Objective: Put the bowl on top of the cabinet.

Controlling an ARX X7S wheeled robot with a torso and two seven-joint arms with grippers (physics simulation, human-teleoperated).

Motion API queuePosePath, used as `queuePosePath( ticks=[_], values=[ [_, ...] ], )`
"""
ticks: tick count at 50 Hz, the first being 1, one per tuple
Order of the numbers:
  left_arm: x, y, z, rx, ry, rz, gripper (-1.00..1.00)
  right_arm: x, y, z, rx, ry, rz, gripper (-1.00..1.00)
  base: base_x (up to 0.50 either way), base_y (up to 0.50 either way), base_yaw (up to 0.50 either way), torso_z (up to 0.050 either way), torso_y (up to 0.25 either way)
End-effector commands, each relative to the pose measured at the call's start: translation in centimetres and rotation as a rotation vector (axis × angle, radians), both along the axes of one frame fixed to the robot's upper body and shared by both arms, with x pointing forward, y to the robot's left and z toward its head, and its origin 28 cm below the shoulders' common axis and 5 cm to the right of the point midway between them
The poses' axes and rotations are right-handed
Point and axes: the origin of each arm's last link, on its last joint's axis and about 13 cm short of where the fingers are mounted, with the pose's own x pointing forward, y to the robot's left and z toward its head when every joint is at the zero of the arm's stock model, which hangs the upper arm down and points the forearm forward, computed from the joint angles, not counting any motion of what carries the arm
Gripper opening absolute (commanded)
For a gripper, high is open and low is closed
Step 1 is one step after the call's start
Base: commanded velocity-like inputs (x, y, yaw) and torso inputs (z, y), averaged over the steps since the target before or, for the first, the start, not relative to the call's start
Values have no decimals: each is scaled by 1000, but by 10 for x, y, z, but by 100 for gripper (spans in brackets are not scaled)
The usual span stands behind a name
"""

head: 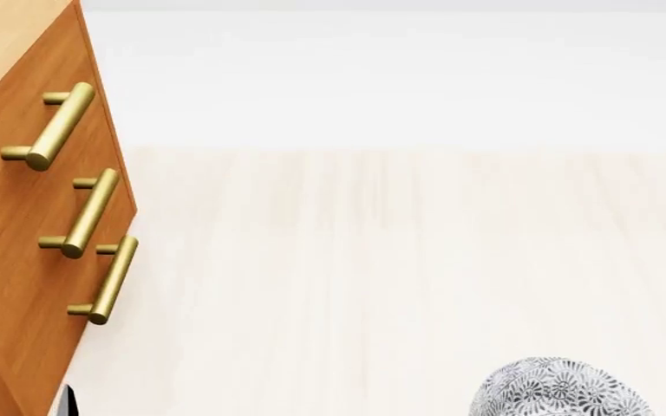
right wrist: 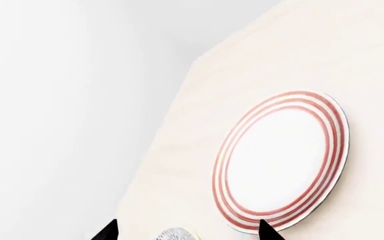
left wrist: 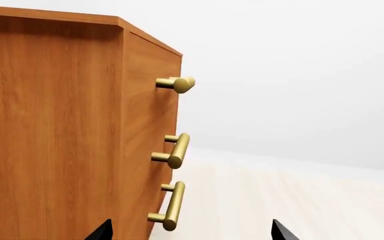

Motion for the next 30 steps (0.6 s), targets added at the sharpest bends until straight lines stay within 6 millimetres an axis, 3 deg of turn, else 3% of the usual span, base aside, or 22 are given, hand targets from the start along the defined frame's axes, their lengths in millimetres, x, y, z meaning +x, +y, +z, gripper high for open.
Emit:
queuePosePath(
  ticks=[1,30],
  values=[
    [0,0,0,-1,1,1,100,1,-2,-1,58,52,43,100,0,0,0,0,0],
    [-1,0,0,-2,-2,1,100,-2,-2,-1,90,86,110,100,0,0,0,0,0]
  ],
)
